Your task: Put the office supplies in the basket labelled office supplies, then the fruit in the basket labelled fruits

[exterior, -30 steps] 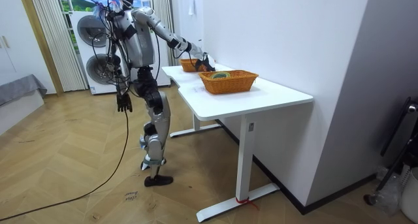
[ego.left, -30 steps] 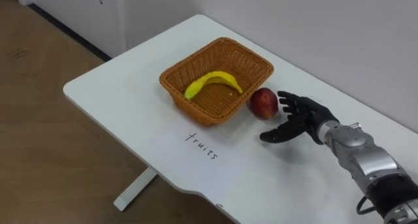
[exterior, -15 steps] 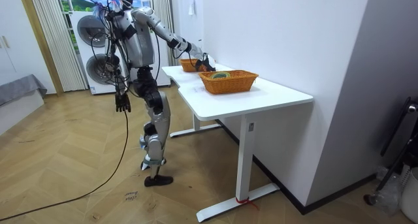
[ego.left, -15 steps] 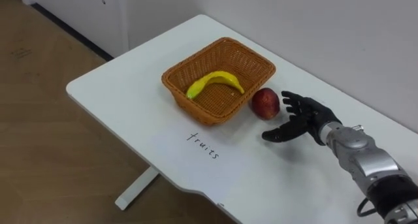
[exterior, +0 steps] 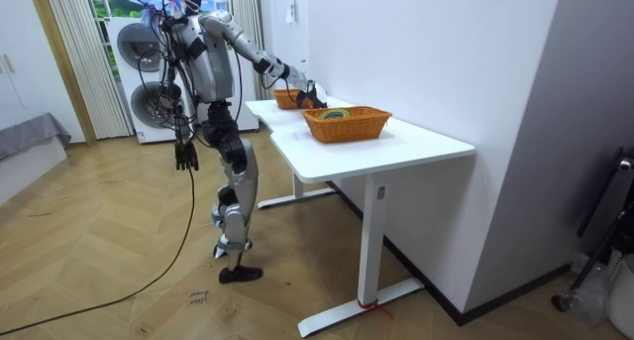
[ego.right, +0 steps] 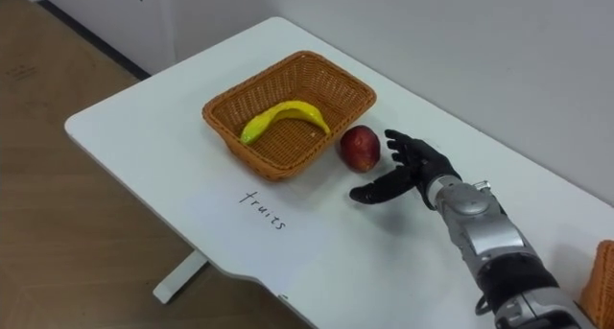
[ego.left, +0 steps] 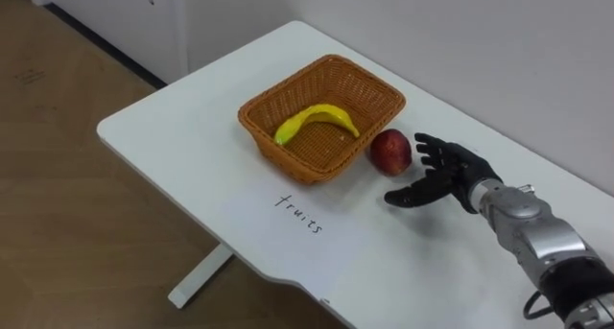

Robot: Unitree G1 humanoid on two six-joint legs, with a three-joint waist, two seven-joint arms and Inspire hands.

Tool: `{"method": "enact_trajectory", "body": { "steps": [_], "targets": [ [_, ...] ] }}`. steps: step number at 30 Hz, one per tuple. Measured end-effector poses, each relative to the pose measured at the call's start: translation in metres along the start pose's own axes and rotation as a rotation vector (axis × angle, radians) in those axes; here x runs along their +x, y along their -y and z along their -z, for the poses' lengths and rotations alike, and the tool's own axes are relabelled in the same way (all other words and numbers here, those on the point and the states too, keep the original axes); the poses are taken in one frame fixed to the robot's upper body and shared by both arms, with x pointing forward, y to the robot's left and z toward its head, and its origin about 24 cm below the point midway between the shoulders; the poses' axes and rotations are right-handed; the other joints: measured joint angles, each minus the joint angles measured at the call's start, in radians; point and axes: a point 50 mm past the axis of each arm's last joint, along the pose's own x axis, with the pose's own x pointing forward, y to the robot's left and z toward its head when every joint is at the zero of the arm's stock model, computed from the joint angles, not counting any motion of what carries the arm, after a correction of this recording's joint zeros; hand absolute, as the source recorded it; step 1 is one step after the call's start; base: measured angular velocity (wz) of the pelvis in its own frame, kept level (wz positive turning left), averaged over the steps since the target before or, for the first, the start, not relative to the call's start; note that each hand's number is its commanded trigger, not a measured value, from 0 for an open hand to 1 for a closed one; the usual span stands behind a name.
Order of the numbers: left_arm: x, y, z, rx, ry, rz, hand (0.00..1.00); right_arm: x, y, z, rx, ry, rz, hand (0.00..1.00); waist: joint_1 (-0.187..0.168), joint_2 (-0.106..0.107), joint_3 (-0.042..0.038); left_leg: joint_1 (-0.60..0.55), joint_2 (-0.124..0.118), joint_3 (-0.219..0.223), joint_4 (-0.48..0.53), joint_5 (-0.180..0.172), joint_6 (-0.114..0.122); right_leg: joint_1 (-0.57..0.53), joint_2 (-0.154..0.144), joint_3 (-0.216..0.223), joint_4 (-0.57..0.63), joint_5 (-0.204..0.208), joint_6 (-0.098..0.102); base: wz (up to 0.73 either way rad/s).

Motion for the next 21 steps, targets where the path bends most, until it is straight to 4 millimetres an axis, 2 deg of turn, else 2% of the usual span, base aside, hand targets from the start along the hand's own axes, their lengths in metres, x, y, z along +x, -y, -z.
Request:
{"method": "enact_trajectory", "body": {
  "steps": [13,21],
  "targets": [
    [0.000,0.000,-0.001,0.036,0.014,-0.011,0.00,0.009,0.000,-0.010,-0.066,-0.022,0.026,0.00,0.002,-0.001,0.0013,-0.032,0.000,-0.001,0.030,-0.002,0.001,-0.020,0.001,0.000,0.004,0.003,-0.003,-0.01],
    [0.000,0.000,-0.001,0.039,0.009,-0.010,0.00,0.009,0.003,-0.011,-0.068,-0.026,0.036,0.00,0.018,0.003,0.0035,-0.046,0.000,-0.003,0.033,-0.004,-0.003,-0.035,0.000,-0.002,0.011,0.007,-0.004,0.00]
  ]
}}
